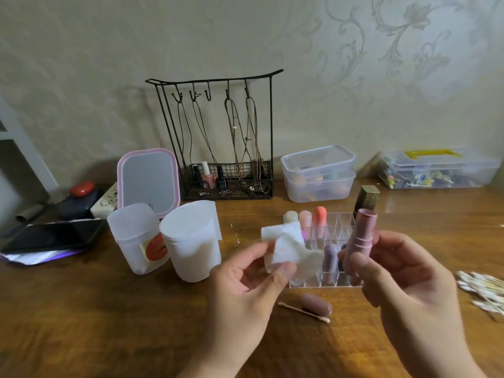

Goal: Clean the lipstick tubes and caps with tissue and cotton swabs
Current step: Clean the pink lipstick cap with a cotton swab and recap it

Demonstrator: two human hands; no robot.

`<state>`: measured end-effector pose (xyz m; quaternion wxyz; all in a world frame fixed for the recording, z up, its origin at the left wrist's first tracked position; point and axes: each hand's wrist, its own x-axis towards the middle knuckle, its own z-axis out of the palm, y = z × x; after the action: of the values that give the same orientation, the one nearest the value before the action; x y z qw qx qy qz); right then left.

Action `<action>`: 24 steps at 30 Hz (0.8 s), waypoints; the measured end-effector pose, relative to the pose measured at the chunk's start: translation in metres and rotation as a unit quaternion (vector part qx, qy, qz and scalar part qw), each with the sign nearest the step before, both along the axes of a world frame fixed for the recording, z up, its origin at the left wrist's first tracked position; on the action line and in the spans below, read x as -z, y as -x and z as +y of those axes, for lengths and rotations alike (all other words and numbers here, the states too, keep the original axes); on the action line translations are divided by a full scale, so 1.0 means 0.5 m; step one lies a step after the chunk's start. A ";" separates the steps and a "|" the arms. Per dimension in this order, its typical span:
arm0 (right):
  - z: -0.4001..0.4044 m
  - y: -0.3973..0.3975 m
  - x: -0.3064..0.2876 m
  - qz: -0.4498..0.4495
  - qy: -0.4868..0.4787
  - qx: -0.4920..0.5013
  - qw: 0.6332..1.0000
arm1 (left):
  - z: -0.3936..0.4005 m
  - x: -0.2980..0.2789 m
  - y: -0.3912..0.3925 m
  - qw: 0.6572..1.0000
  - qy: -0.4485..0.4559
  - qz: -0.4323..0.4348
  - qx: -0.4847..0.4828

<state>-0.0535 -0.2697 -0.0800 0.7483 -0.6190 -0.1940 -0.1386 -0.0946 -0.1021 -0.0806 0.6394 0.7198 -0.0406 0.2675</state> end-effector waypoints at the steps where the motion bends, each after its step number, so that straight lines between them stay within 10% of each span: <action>1: 0.001 0.001 0.002 -0.006 0.002 0.010 1.000 | 0.002 0.000 0.000 1.000 -0.016 0.001 -0.011; 12: 0.041 0.044 0.030 -0.141 0.212 0.031 0.966 | -0.003 0.002 0.000 0.996 0.025 0.055 -0.058; 18: 0.029 0.023 0.033 -0.102 0.212 0.071 0.969 | 0.008 -0.004 -0.001 0.945 0.262 0.137 0.141; 24: 0.024 0.024 0.030 -0.122 0.222 0.061 0.966 | 0.013 0.002 -0.005 0.945 0.210 0.144 0.205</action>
<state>-0.0653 -0.2579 -0.0952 0.5531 -0.7587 -0.2715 -0.2114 -0.0923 -0.0954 -0.0817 0.8161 0.5760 -0.0381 0.0267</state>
